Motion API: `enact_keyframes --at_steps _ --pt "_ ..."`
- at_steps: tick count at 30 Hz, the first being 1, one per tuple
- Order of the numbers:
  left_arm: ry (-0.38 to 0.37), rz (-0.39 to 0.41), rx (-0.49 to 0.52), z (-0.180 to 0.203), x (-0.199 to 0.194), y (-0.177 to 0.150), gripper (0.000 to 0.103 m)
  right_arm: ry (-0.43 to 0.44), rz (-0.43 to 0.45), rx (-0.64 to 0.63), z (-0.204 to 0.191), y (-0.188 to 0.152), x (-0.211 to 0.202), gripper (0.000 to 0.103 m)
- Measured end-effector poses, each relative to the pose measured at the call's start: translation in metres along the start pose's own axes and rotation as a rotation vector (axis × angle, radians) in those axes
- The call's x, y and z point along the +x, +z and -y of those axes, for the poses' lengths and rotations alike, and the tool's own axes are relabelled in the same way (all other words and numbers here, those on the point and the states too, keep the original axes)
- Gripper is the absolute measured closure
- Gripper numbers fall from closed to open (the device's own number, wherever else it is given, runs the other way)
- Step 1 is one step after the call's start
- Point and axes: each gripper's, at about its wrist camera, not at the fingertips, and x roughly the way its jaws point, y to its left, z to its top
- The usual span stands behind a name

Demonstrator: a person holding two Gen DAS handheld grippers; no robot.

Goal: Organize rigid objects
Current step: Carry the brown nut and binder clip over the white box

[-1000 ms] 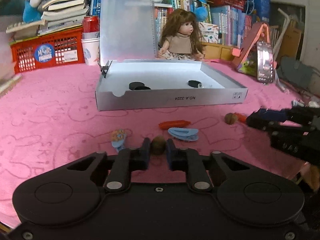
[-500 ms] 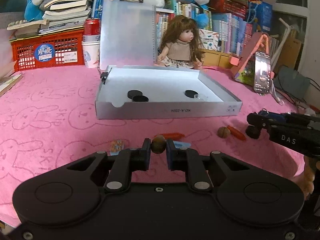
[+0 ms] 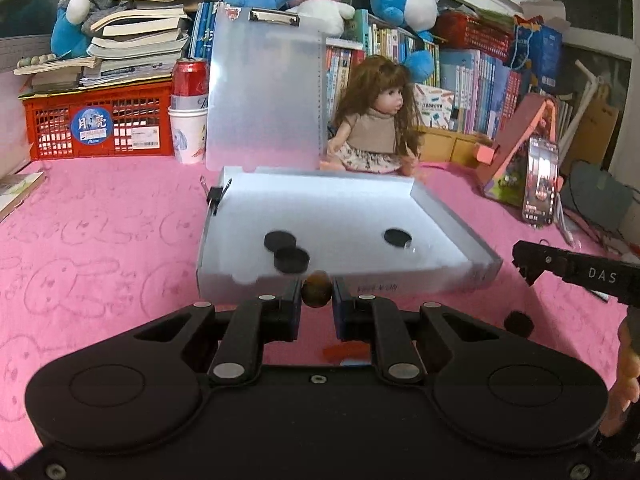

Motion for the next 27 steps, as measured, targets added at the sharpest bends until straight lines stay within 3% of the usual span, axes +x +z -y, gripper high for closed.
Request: enact_keyframes --at_steps 12,27 --pt "-0.008 -0.004 -0.029 -0.002 0.03 0.043 0.088 0.053 -0.039 0.103 0.006 0.038 0.035 0.066" --pt "-0.019 -0.131 -0.115 -0.015 0.107 0.091 0.088 0.1 -0.162 0.202 -0.002 0.074 0.11 0.066"
